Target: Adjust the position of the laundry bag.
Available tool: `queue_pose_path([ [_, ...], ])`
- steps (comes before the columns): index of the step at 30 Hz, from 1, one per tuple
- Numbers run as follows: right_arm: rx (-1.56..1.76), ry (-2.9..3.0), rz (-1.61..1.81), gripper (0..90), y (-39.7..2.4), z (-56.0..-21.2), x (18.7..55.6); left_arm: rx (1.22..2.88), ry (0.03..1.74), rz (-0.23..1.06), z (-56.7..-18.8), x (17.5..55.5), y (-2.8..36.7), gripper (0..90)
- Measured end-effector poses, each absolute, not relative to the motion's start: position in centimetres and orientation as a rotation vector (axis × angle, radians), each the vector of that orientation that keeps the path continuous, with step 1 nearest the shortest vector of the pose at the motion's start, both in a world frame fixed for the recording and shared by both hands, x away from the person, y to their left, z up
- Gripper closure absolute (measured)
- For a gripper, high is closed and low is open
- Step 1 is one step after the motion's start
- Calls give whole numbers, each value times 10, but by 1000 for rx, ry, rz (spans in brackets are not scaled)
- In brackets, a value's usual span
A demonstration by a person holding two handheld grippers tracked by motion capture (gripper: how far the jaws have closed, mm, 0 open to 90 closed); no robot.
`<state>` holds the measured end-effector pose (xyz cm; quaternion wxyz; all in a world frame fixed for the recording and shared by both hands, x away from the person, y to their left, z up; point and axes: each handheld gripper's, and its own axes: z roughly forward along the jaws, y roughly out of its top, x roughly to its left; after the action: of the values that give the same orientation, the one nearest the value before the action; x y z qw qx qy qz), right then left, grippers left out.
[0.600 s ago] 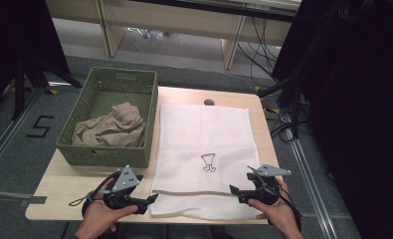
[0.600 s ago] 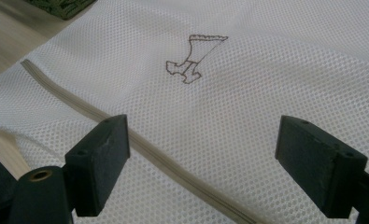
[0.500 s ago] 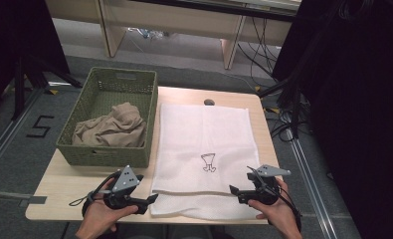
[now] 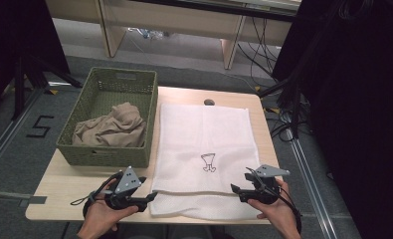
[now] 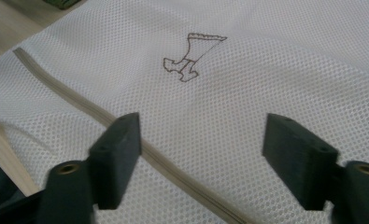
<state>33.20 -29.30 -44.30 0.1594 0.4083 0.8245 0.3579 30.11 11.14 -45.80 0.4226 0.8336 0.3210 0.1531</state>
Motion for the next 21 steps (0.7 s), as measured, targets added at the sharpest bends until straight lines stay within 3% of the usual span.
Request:
queue_pose_path([
  [4,1196,2370,1003,460,-292,-445,332,2112,778,381,-459,301,109,510],
  [8,1163,2371,990,608,-293,-447,334,2149,755,354,-464,299,104,630],
  [12,1156,2384,989,672,-293,-451,338,2187,725,321,-470,299,98,740],
  [21,1127,2478,918,842,-289,-466,346,2233,690,269,-483,300,78,843],
])
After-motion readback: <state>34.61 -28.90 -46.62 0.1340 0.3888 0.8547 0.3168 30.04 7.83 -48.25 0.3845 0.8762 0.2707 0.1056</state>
